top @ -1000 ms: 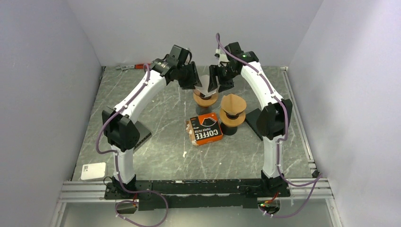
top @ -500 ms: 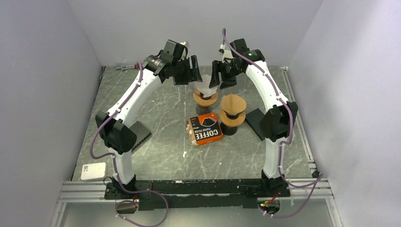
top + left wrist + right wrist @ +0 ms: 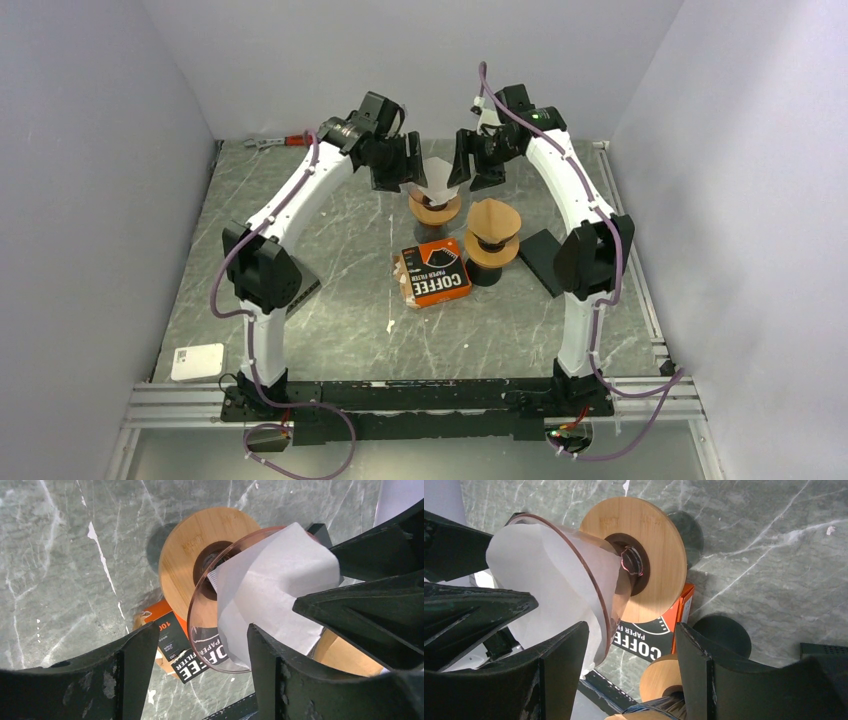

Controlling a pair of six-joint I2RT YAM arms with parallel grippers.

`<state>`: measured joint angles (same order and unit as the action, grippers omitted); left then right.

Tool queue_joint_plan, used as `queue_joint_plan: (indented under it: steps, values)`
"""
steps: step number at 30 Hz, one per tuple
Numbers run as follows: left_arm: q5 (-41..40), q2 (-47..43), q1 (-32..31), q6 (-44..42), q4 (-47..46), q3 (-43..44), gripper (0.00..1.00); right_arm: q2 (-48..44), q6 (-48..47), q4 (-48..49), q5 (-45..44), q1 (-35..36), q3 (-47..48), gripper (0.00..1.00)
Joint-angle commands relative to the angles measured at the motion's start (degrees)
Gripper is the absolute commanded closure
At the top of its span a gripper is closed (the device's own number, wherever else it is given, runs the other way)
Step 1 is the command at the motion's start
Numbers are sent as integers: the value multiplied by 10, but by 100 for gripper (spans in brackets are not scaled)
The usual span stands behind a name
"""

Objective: Place the coffee filter in the dripper

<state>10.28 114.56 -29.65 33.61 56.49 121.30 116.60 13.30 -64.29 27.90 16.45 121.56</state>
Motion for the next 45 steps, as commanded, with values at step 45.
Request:
queue_joint_plan:
  steps: [45]
  values:
    - [40,-18,16,4,-32,9,31,-23,16,31,28,-2,26,32]
